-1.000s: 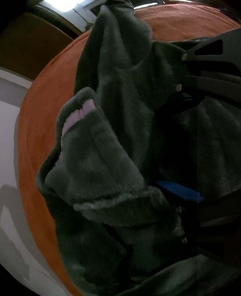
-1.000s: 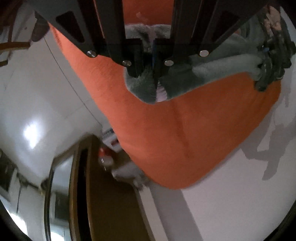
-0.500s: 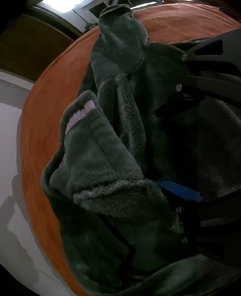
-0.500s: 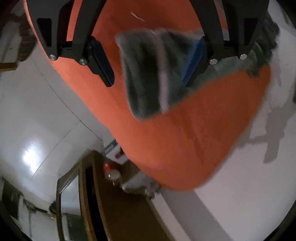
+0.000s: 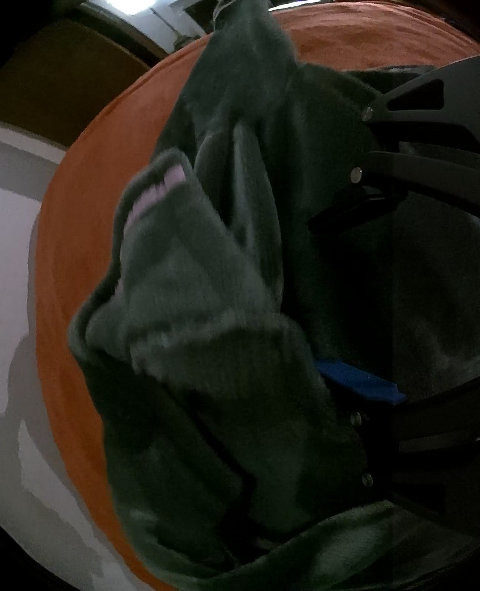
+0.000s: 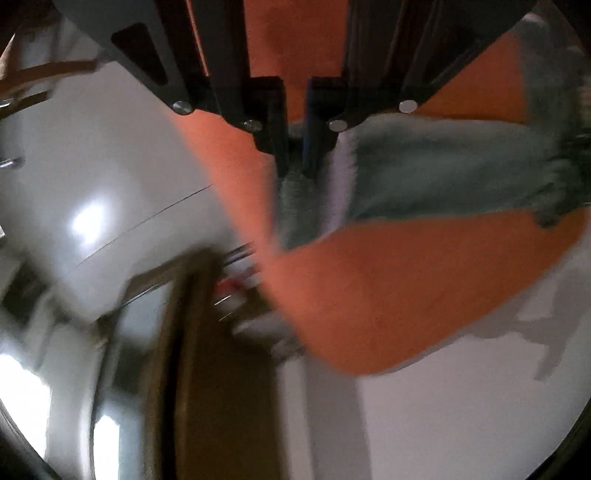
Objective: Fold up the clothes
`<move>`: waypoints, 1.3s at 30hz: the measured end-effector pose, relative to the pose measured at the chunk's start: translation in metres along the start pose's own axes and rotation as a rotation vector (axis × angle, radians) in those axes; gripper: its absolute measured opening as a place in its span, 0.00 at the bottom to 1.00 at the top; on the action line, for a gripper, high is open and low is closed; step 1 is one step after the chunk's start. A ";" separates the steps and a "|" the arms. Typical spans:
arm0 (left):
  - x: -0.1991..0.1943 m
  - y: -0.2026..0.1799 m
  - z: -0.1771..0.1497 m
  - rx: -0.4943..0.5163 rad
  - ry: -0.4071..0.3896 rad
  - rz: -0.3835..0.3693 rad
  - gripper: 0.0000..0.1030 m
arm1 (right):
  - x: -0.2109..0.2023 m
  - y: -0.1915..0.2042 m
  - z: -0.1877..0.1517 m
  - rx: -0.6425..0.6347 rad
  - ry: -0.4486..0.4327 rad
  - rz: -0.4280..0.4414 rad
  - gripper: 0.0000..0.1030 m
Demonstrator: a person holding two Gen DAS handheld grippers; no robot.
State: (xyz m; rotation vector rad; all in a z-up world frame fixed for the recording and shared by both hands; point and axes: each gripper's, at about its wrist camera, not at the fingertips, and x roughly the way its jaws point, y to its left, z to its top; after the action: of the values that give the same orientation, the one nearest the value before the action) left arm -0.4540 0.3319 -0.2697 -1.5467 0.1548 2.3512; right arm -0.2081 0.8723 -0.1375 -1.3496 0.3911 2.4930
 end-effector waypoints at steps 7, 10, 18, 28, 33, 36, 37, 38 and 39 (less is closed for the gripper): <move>0.003 0.005 0.012 0.000 0.002 0.009 0.69 | 0.022 -0.011 -0.019 -0.027 0.123 -0.084 0.24; -0.003 0.005 0.012 0.017 -0.009 0.009 0.69 | 0.008 -0.010 -0.023 0.029 0.085 -0.107 0.37; -0.035 0.008 -0.011 -0.032 -0.079 0.002 0.69 | -0.079 0.082 -0.018 -0.119 -0.262 -0.210 0.73; -0.094 0.055 -0.088 -0.168 -0.117 0.012 0.69 | -0.069 0.313 -0.022 -0.399 -0.217 0.309 0.73; -0.133 0.130 -0.140 -0.326 -0.110 0.062 0.69 | -0.066 0.432 -0.032 -0.501 -0.171 0.516 0.73; -0.149 0.166 -0.168 -0.424 -0.123 0.094 0.69 | -0.062 0.499 -0.046 -0.508 -0.126 0.659 0.73; -0.154 0.178 -0.177 -0.458 -0.128 0.105 0.69 | -0.059 0.521 -0.052 -0.508 -0.107 0.699 0.73; -0.158 0.190 -0.186 -0.495 -0.137 0.114 0.69 | -0.057 0.540 -0.057 -0.513 -0.086 0.733 0.73; -0.160 0.200 -0.191 -0.525 -0.144 0.115 0.69 | -0.055 0.557 -0.061 -0.524 -0.065 0.758 0.73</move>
State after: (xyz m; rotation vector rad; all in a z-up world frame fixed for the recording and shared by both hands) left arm -0.2940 0.0606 -0.2194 -1.6024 -0.4544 2.7311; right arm -0.3370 0.3290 -0.0657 -1.4879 0.2747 3.4425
